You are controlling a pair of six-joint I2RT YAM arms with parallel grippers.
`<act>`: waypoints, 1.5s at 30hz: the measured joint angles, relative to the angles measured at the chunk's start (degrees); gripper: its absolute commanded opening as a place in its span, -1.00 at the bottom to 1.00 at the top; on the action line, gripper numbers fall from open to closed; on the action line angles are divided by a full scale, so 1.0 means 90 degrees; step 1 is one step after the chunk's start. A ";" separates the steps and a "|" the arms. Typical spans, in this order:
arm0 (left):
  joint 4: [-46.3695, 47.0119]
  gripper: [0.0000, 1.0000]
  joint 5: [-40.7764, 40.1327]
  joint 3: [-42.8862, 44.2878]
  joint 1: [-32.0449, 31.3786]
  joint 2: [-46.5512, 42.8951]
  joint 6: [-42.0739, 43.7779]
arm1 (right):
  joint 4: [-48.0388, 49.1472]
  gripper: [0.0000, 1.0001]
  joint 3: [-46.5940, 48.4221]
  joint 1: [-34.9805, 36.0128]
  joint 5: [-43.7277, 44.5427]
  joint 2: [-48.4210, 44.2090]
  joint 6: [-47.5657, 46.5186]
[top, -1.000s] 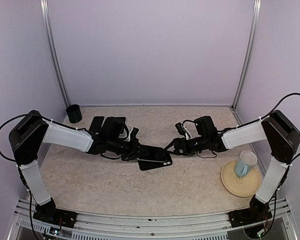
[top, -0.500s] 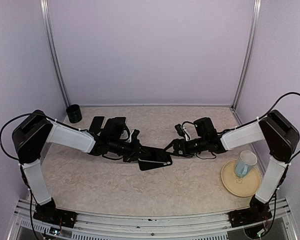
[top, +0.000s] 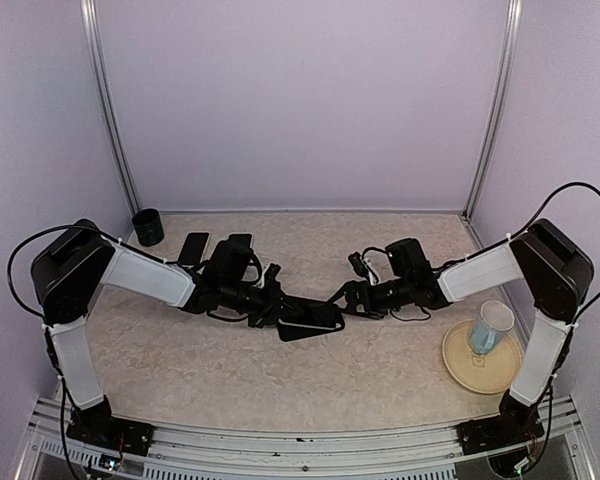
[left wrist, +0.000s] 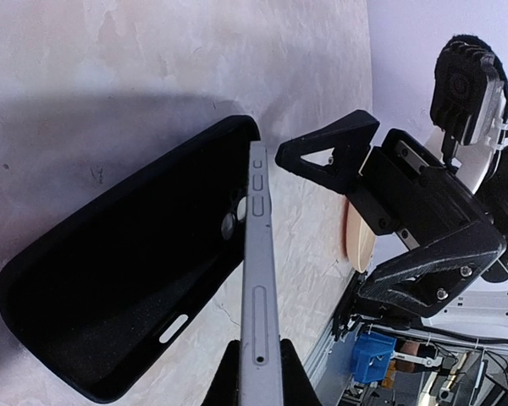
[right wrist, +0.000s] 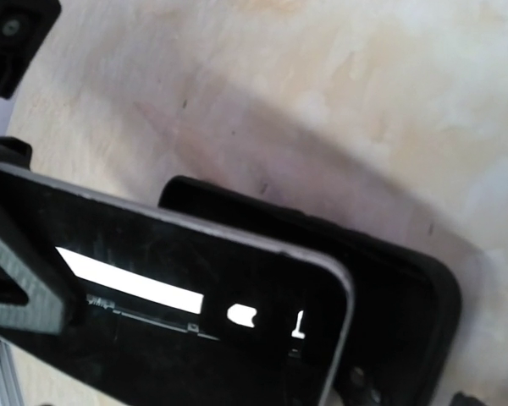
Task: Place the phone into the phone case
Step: Install the phone on the phone case.
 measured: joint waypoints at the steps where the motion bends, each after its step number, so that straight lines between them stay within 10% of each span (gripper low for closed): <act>1: 0.0007 -1.00 0.0005 0.0007 0.0010 0.0012 -0.0015 | 0.0002 0.99 0.0000 0.0000 -0.0002 0.0012 0.0002; 45: 0.1333 -1.00 0.0342 -0.0233 0.0192 0.0663 -0.1117 | 0.0668 0.99 0.0044 0.0410 0.0279 0.0474 0.0308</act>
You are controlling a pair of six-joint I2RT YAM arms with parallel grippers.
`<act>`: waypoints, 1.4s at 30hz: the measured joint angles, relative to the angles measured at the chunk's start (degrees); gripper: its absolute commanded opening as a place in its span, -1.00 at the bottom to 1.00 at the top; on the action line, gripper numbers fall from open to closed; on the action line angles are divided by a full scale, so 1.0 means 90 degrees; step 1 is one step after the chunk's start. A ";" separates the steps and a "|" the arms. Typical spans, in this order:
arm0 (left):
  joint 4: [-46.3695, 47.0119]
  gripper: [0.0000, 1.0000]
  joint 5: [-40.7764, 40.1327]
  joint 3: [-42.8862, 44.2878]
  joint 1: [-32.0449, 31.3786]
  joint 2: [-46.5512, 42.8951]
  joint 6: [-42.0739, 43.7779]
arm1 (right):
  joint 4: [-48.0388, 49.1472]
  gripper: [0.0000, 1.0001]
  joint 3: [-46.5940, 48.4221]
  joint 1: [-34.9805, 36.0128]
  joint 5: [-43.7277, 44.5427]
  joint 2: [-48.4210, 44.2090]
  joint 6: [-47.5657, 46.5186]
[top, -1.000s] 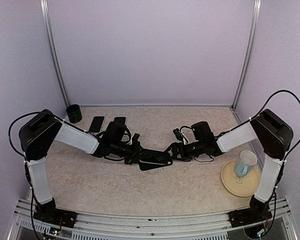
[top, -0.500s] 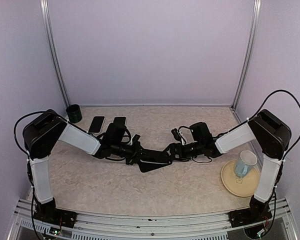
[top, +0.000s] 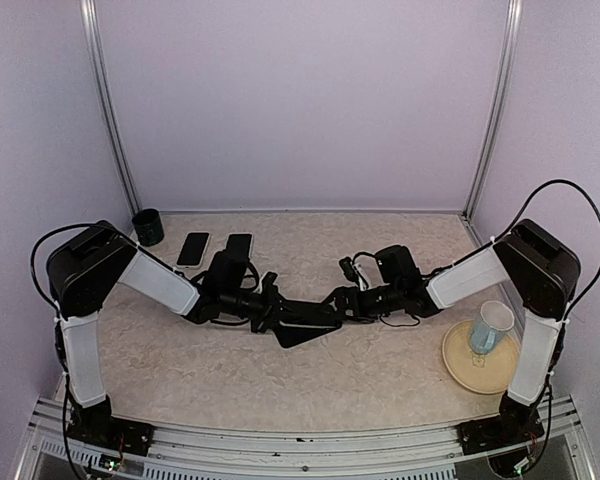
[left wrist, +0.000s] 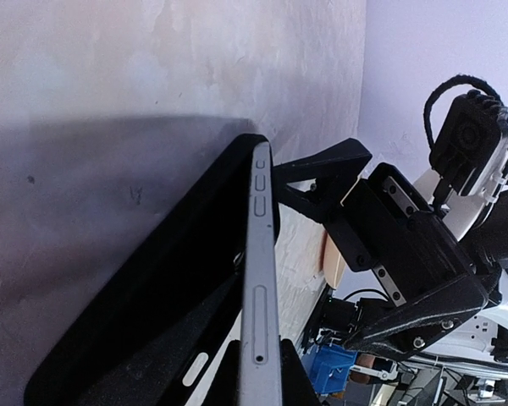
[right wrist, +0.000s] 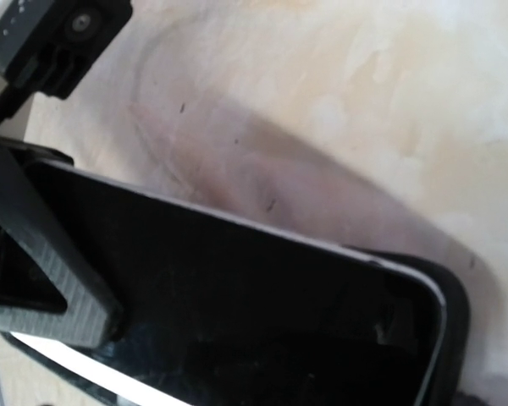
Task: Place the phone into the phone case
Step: Install the phone on the phone case.
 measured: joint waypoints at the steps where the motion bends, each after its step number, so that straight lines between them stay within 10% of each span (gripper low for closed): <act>1: 0.0114 -1.00 -0.0039 -0.0075 -0.0005 -0.0010 -0.0049 | 0.0000 0.99 0.0010 0.0010 0.0029 0.0000 0.0015; 42: 0.2057 -1.00 -0.0362 -0.1149 -0.0107 0.0087 -0.0962 | -0.0682 0.99 0.0311 0.0736 0.0988 -0.0131 0.0041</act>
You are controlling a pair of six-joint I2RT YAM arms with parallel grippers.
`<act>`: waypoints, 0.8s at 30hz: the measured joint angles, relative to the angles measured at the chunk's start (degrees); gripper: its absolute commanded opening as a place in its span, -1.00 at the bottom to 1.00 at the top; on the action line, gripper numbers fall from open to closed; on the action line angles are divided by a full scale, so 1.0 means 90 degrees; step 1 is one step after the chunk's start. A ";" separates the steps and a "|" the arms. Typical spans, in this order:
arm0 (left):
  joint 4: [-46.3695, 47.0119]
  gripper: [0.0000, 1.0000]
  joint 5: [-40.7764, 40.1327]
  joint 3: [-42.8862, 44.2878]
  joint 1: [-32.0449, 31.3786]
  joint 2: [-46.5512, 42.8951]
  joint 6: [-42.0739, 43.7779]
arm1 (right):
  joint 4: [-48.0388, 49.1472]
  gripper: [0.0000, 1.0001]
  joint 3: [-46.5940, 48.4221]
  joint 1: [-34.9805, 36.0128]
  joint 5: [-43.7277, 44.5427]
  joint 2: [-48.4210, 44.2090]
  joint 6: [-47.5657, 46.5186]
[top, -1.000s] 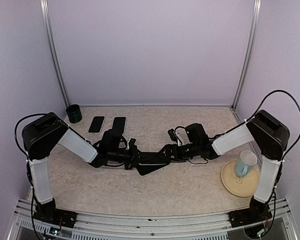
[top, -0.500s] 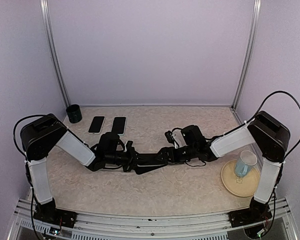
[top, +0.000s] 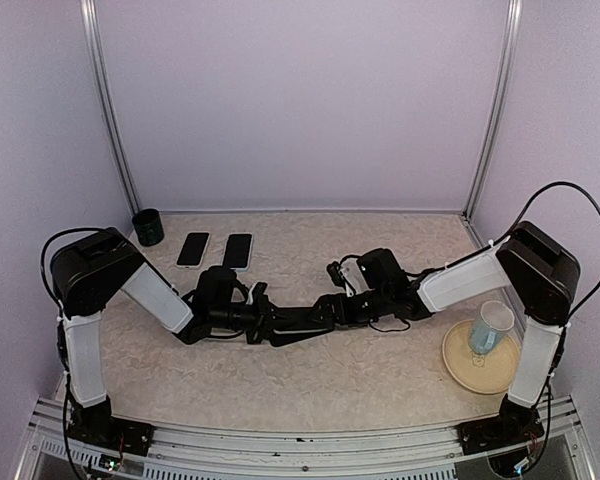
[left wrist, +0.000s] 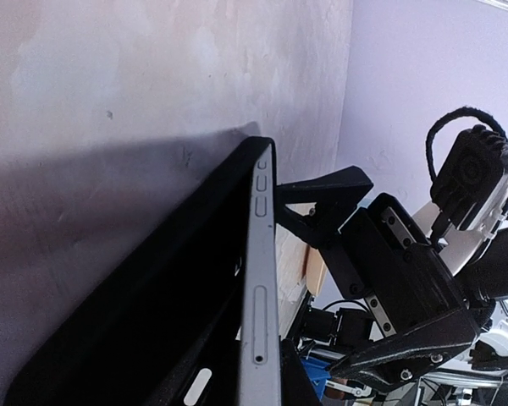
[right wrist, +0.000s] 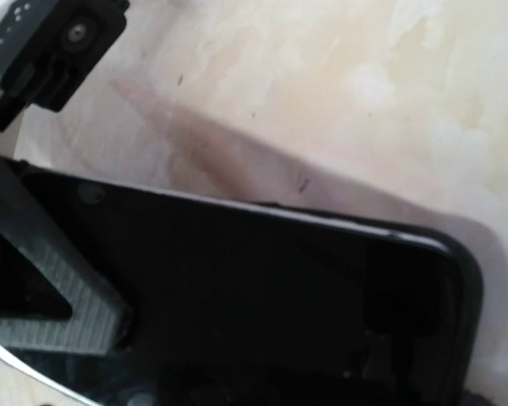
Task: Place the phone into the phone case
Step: Install the phone on the phone case.
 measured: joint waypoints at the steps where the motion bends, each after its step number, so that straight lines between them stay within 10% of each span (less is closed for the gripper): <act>1: 0.0070 -1.00 0.0066 0.0002 0.0022 0.0049 0.0012 | -0.0039 0.99 0.0019 0.0010 0.0019 0.0000 -0.0017; 24: 0.0418 -1.00 0.0469 0.0044 0.0180 0.0321 0.0454 | -0.0916 0.99 0.0447 0.0022 0.0056 0.0044 -0.0505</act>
